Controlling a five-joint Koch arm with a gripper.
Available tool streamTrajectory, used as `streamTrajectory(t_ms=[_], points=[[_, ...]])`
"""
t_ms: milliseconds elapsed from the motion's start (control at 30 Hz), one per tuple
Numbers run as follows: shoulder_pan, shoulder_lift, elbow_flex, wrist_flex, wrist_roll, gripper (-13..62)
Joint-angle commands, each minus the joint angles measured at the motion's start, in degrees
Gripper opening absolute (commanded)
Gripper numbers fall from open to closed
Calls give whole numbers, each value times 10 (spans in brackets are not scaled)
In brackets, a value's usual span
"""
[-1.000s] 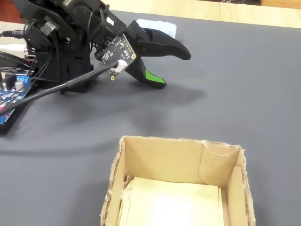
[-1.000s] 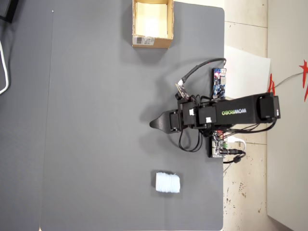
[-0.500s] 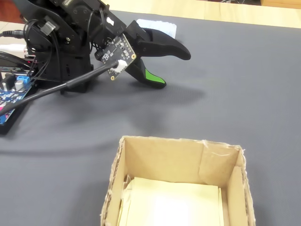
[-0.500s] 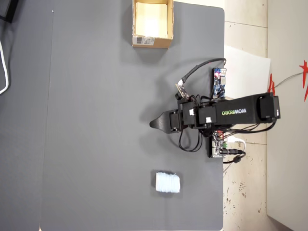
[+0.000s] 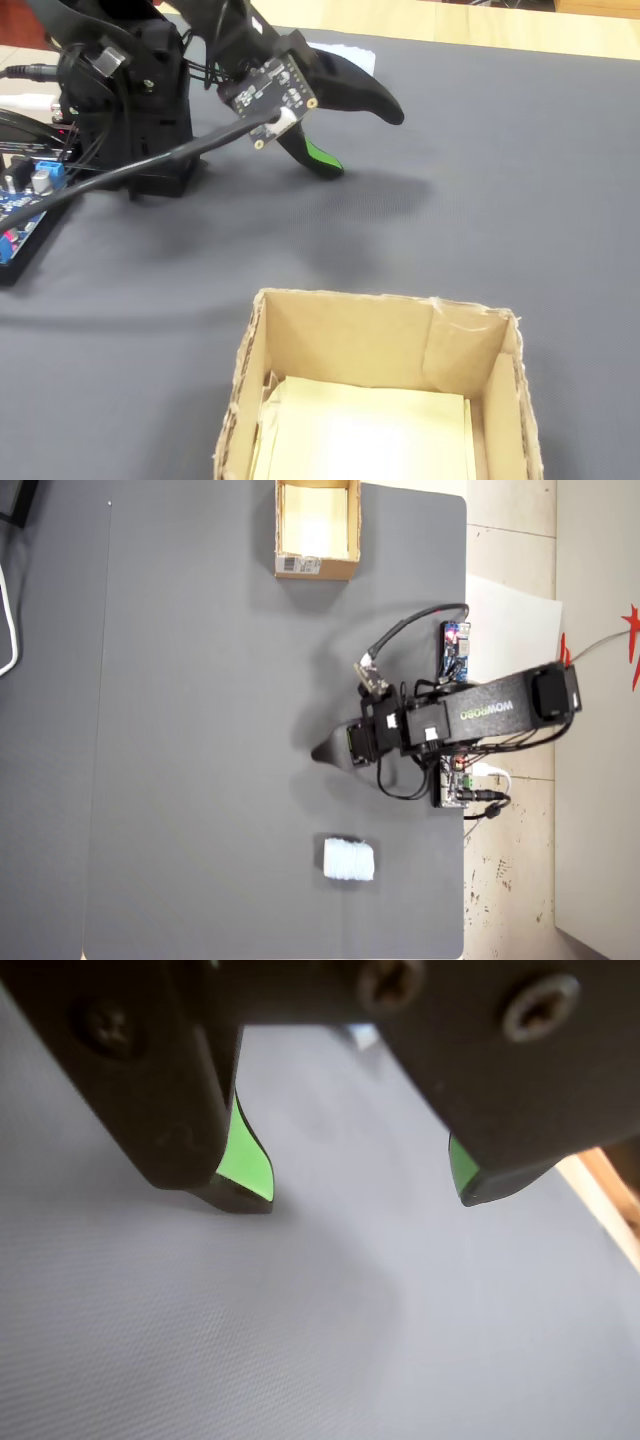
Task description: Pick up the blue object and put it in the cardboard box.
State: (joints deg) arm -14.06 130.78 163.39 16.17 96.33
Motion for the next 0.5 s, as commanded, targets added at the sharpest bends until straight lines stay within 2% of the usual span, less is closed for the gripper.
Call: streamTrajectory(t_ms=[0,100,267,367,467], points=[[-35,48,-77,33,9,345],[-86,48,-141,131,8,345],[-170,45,-198,177,10,344],[-250,-3,-260,229,54,337],[-272,-35,-301,256,85,337]])
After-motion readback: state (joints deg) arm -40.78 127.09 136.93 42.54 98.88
